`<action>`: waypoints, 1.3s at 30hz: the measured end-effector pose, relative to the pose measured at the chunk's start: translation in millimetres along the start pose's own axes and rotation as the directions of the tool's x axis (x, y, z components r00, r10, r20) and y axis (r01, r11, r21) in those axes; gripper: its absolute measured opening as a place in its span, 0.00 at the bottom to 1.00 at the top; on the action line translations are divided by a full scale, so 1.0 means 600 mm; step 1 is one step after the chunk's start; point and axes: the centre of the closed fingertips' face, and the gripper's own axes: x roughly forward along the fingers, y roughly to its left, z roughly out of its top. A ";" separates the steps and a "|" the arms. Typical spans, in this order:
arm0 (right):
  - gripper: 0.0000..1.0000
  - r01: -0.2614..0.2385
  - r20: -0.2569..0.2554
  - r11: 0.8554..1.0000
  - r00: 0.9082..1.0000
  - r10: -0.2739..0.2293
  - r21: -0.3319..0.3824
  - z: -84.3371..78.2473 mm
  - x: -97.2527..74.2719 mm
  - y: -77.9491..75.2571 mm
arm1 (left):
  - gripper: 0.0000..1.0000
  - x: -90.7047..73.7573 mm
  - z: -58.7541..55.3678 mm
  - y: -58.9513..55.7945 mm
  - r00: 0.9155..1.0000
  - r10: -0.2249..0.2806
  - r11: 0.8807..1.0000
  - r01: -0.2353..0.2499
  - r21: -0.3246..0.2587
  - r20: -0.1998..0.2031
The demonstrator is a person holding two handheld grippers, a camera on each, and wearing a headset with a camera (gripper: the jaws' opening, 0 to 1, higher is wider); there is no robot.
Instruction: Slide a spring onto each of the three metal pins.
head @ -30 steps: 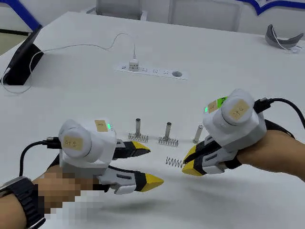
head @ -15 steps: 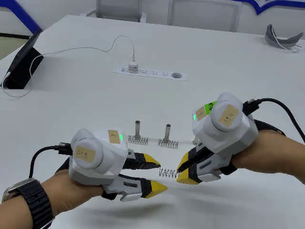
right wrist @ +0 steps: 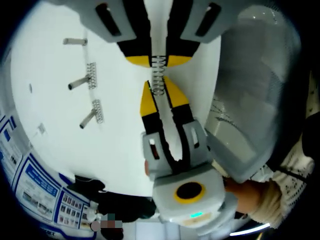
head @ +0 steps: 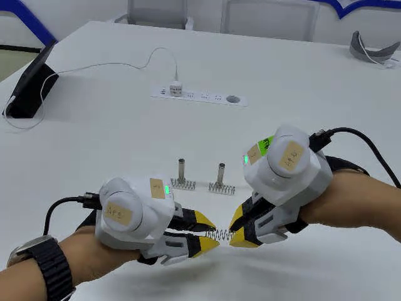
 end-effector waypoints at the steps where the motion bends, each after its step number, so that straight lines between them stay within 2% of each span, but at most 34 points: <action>1: 0.12 0.001 0.001 1.000 1.000 -0.001 -0.001 0.001 -0.001 0.000 | 0.12 0.000 0.000 0.000 1.000 0.000 1.000 0.000 0.001 0.001; 6: 0.12 0.007 0.021 1.000 1.000 -0.007 -0.002 0.012 -0.014 -0.003 | 0.12 -0.001 0.001 0.001 1.000 0.002 1.000 -0.002 0.004 0.004; 12: 0.12 0.010 0.074 1.000 0.997 -0.010 0.000 0.038 -0.026 -0.001 | 0.12 0.000 0.000 0.002 1.000 0.002 1.000 -0.002 0.005 0.004; 26: 0.11 0.027 0.164 1.000 0.986 -0.027 -0.001 0.082 -0.029 -0.005 | 0.11 -0.003 0.005 0.004 1.000 0.008 1.000 -0.008 0.005 0.020; 37: 0.12 0.032 0.200 0.999 0.979 -0.032 0.006 0.095 -0.031 -0.006 | 0.10 -0.007 0.009 0.007 0.999 0.009 0.999 -0.007 -0.032 0.051; 39: 0.16 0.034 0.199 0.999 0.979 -0.036 0.015 0.093 -0.030 -0.006 | 0.10 -0.008 0.009 0.008 0.998 0.010 0.999 -0.008 -0.040 0.059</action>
